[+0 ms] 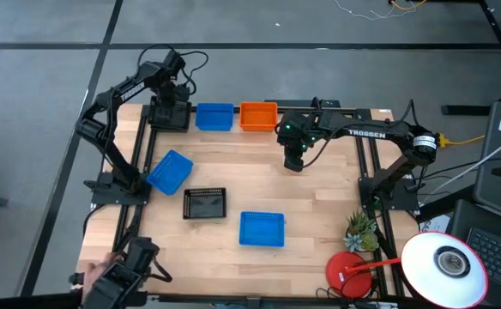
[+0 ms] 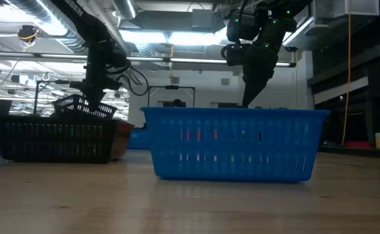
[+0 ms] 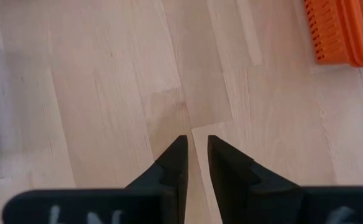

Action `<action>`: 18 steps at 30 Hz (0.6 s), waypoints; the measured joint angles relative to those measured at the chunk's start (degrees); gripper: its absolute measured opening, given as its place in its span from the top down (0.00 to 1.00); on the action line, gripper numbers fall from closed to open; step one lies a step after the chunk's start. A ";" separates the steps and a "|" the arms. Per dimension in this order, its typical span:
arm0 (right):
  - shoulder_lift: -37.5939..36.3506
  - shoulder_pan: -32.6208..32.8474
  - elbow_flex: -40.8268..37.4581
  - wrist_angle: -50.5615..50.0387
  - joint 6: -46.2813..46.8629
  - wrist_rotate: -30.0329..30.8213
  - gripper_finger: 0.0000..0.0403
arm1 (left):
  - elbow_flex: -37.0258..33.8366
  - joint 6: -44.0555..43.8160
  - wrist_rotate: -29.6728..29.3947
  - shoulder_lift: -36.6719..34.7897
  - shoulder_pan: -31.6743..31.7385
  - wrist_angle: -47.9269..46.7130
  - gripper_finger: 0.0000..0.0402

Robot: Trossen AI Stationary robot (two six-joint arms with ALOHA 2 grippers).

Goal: Stack baskets by color
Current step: Stack the middle black bin on the top black bin

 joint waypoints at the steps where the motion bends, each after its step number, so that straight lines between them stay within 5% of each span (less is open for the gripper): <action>1: 0.00 0.00 0.00 0.00 0.01 0.00 0.84 | 0.00 0.00 0.00 0.00 0.00 0.00 1.00; 12: 0.00 0.00 0.00 -0.07 0.03 0.00 0.84 | 0.00 -0.18 -0.33 0.22 -0.50 0.02 1.00; 18: 0.00 0.00 0.00 -0.66 0.03 0.00 0.84 | 0.00 -0.42 -0.56 0.22 -0.55 0.35 0.87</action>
